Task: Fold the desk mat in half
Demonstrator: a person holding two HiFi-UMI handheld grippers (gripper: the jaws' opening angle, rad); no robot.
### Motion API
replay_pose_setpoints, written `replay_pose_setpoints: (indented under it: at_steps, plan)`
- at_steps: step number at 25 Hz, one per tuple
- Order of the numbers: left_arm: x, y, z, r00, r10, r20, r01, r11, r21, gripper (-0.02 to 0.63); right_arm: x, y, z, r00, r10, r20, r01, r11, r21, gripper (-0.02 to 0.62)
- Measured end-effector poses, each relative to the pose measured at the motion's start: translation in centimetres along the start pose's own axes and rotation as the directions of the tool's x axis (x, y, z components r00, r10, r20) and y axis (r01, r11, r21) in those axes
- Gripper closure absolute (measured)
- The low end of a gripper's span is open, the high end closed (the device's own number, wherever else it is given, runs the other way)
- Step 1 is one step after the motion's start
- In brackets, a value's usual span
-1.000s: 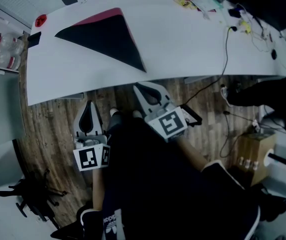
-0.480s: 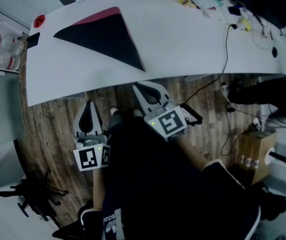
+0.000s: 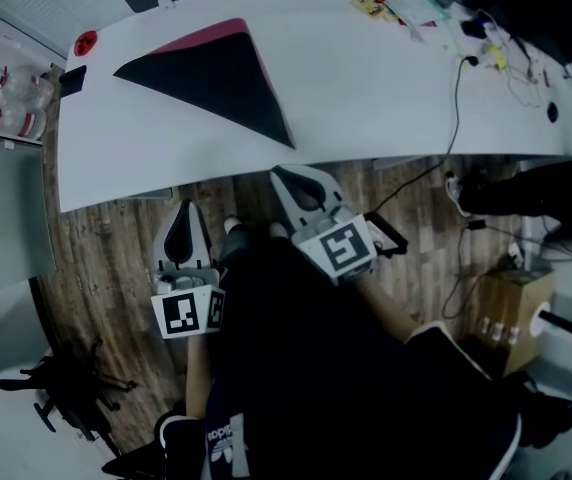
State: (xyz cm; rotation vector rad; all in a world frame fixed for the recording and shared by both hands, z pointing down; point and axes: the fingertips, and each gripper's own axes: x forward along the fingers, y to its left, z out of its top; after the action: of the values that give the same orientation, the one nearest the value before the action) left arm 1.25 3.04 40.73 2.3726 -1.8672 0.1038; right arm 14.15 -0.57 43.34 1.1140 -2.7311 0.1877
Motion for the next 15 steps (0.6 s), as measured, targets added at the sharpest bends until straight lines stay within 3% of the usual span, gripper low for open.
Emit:
replay_pose_setpoints:
  at_steps: [7,12,15]
  plan:
    - [0.6,0.3,0.3,1.000,-0.017,0.010,0.017,1.000,-0.007,0.603,0.5,-0.3,0.4,1.000,-0.015,0.007,0.015,1.000,0.005,0.592]
    - [0.4,0.8,-0.5,1.000,-0.007,-0.025,0.007,1.000,0.010,0.603,0.8,-0.1,0.2,1.000,-0.005,-0.010,0.005,1.000,-0.003,0.592]
    - [0.2,1.3,-0.1,1.000,0.008,0.005,-0.008,1.000,-0.014,0.603,1.2,0.4,0.0,1.000,0.009,-0.023,-0.009,1.000,-0.012,0.592]
